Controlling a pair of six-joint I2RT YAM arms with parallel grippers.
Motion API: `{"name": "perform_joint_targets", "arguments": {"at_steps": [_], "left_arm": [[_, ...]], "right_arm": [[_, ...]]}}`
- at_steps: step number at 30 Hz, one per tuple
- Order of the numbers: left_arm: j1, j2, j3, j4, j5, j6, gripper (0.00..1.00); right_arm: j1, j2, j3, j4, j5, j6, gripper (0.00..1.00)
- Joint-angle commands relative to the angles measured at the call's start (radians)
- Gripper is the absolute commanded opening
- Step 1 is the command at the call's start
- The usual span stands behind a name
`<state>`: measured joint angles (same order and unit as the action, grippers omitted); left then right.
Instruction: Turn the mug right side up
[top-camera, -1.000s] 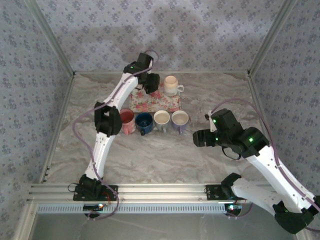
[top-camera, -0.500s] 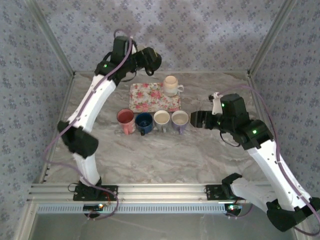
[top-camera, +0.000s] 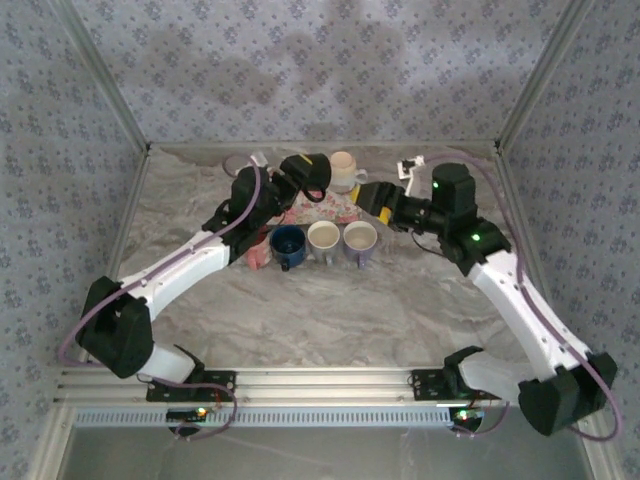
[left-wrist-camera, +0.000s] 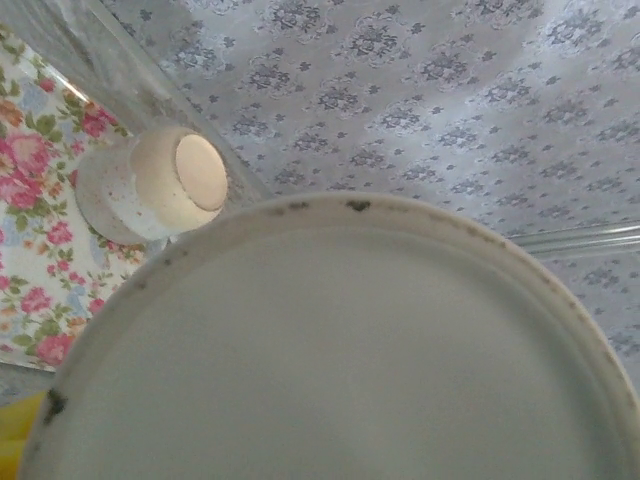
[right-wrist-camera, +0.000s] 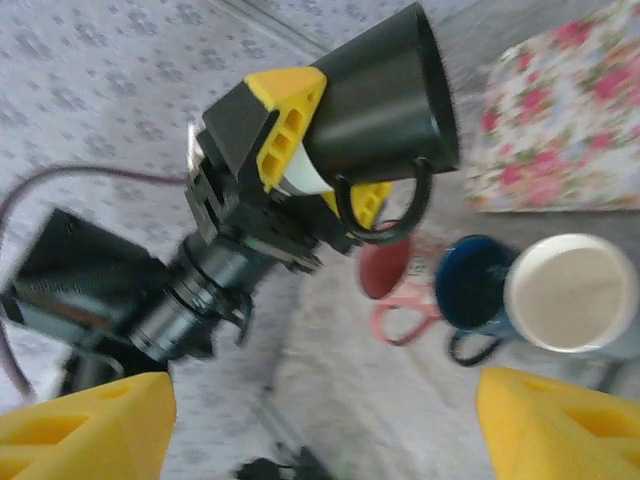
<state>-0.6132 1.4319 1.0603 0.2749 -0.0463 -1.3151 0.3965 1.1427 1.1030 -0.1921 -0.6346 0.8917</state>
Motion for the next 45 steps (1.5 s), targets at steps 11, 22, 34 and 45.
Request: {"name": "perform_joint_targets", "arguments": {"at_steps": [11,22,34,45], "left_arm": [[-0.010,-0.228,-0.056,0.344,-0.075,-0.183,0.24],[-0.011,-0.288,-0.063,0.266,-0.060,-0.200,0.23],[-0.028,-0.294,-0.100,0.275,-0.028,-0.216,0.20],[-0.042,-0.329,-0.121,0.195,-0.010,-0.191,0.27]], "right_arm": [[0.076,0.253,0.002,0.772,-0.109,0.569,0.87],[0.141,0.363,0.136,0.761,-0.156,0.515,0.75],[0.176,0.391,0.146,0.759,-0.202,0.514,0.28],[0.171,0.373,0.130,0.781,-0.194,0.543,0.00]]}}
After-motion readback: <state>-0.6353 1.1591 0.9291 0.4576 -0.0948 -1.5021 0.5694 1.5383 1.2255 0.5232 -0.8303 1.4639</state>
